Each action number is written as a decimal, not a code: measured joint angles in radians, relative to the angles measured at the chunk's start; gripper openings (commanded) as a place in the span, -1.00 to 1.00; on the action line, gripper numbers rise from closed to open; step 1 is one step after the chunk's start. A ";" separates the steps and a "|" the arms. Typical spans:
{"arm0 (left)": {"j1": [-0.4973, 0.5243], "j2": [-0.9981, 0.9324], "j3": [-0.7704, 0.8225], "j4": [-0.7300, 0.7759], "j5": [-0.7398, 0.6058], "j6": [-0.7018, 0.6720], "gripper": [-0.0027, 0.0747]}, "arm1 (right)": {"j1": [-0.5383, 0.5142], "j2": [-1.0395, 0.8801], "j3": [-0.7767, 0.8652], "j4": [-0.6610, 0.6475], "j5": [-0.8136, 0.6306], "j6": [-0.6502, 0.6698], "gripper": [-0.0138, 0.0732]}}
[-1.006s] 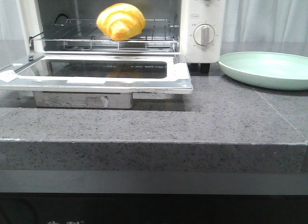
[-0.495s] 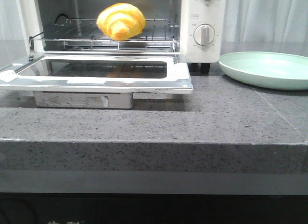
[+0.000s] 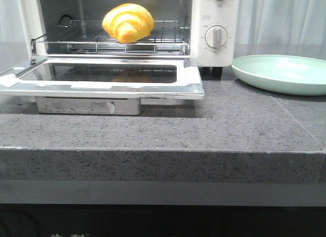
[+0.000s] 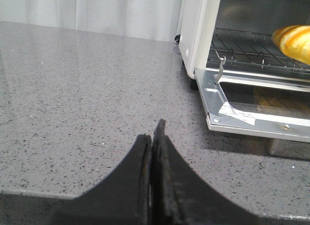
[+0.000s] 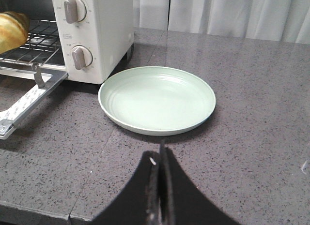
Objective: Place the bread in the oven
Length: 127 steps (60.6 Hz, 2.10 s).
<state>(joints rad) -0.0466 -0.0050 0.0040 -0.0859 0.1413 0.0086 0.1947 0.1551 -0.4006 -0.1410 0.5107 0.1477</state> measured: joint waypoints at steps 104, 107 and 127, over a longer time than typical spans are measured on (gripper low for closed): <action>0.000 0.000 0.000 0.001 -0.002 0.000 -0.98 | -0.134 -0.165 0.427 0.223 -0.317 -0.110 -0.82; 0.000 0.000 0.000 0.001 -0.002 0.000 -0.98 | -0.134 -0.165 0.427 0.223 -0.317 -0.110 -0.82; 0.000 0.000 0.000 0.001 -0.002 0.000 -0.98 | -0.134 -0.165 0.427 0.223 -0.317 -0.110 -0.82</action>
<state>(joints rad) -0.0466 -0.0050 0.0040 -0.0852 0.1388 0.0086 0.0605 -0.0104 0.0265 0.0824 0.1941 0.0378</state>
